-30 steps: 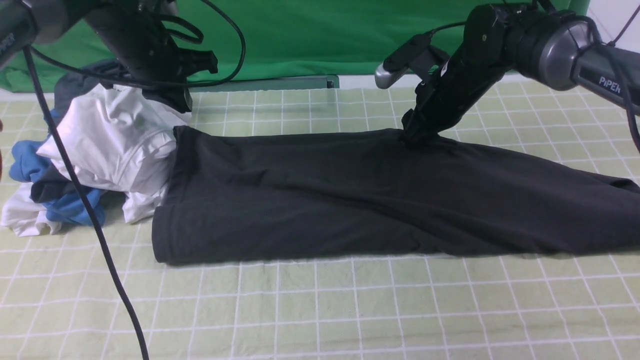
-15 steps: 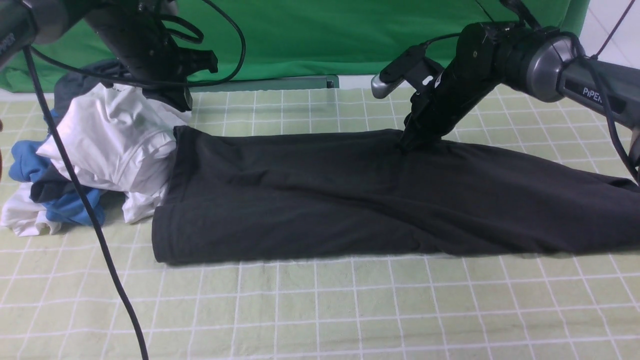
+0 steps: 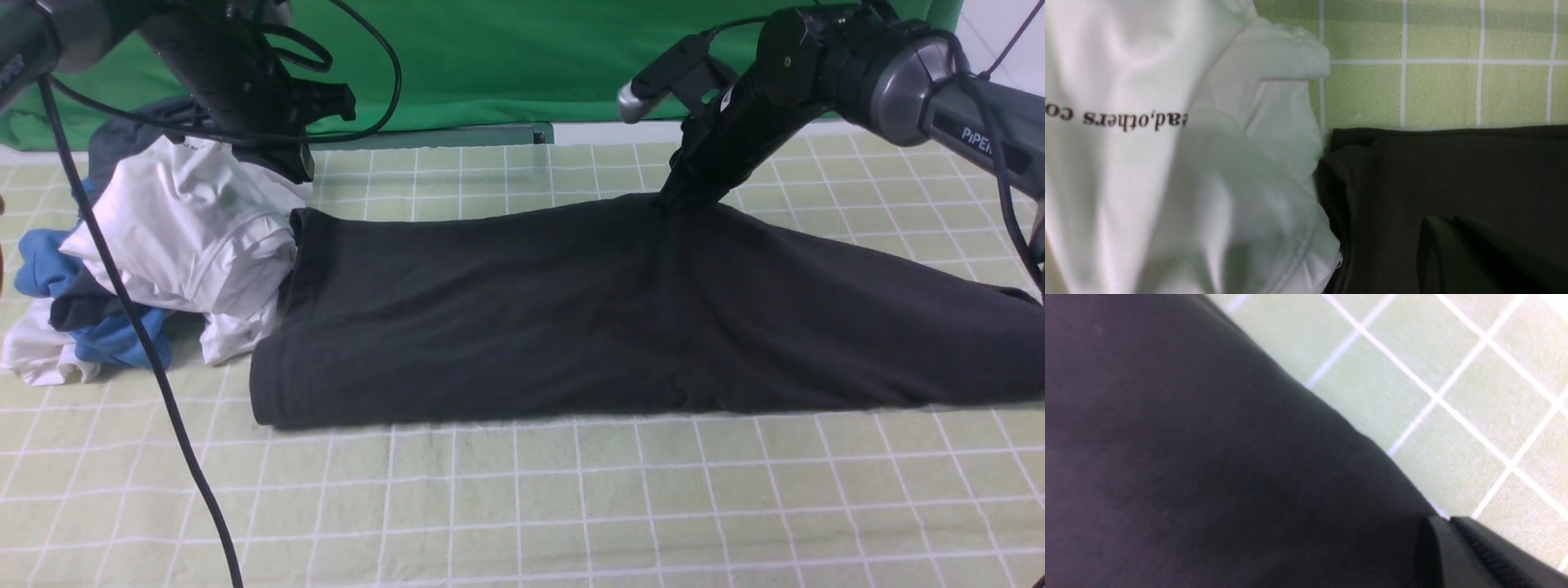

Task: Fold a long-sleeved shirt over a green coffee tablecloth.
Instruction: 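Pull the folded dark garment lengthwise by its ends to straighten it flat on the table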

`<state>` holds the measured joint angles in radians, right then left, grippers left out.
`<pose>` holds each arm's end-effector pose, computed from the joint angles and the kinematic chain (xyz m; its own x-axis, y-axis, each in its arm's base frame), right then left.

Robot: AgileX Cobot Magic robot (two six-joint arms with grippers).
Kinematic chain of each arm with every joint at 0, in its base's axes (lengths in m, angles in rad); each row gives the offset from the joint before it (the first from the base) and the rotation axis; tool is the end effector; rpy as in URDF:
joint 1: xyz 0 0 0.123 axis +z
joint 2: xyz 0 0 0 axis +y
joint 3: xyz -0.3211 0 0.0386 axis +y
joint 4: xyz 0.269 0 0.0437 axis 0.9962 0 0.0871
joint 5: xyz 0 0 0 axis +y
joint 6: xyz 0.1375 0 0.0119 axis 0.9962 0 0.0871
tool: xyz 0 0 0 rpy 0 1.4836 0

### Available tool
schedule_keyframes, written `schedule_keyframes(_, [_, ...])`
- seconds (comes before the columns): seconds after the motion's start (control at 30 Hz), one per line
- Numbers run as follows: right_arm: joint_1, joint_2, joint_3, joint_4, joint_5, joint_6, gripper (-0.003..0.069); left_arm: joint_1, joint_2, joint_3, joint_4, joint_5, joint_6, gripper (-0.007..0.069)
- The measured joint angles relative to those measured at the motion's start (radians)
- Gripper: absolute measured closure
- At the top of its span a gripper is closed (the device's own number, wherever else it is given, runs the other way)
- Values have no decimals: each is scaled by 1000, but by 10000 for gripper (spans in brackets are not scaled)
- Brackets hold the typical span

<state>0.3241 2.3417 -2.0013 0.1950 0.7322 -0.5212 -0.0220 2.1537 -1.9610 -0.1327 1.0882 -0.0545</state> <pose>0.5594 0.2068 0.1644 -0.5894 -0.5815 -0.5607 -0.6456 0.7563 -0.1056 0.5317 -0.0279 0.2339 -0.9295 -0.0949 -0.3565 -0.0428 0.9876 -0.1512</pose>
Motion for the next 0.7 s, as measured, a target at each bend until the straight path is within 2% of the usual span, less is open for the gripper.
schedule_keyframes(0.07, [-2, 6, 0, 0, -13, 3, 631, 0, 0, 0, 0, 0, 0, 613])
schedule_keyframes(0.13, [-3, 9, -1, -2, -26, 17, 565, 0, 0, 0, 0, 0, 1, 613])
schedule_keyframes(0.17, [-4, 9, -5, -4, -26, 26, 506, 0, 0, 0, 0, 0, 1, 613])
schedule_keyframes(0.2, [-5, 4, -16, -8, -23, 38, 396, 0, 0, 0, 0, 6, 1, 613])
schedule_keyframes(0.23, [-7, -1, -21, -9, -15, 41, 355, 0, 0, 0, 0, 8, 2, 613])
schedule_keyframes(0.27, [-7, -13, -32, -18, 5, 47, 275, 0, 0, 0, 0, 18, 2, 613])
schedule_keyframes(0.37, [-16, -58, -63, -44, 74, 104, 218, 0, -2, 0, 0, 37, 7, 613])
schedule_keyframes(0.5, [-53, -144, -84, -71, 181, 154, 274, -2, -13, 0, 9, 61, 13, 613])
schedule_keyframes(0.57, [-104, -199, -91, -80, 249, 163, 415, -16, -32, 0, 28, 83, 13, 613])
schedule_keyframes(0.6, [-120, -208, -92, -81, 258, 165, 446, -20, -34, 0, 29, 87, 13, 613])
schedule_keyframes(0.63, [-164, -226, -93, -83, 296, 175, 571, -41, -53, 0, 32, 109, 13, 613])
schedule_keyframes(0.7, [-224, -232, -93, -83, 352, 193, 634, -80, -75, 0, 37, 120, 13, 613])
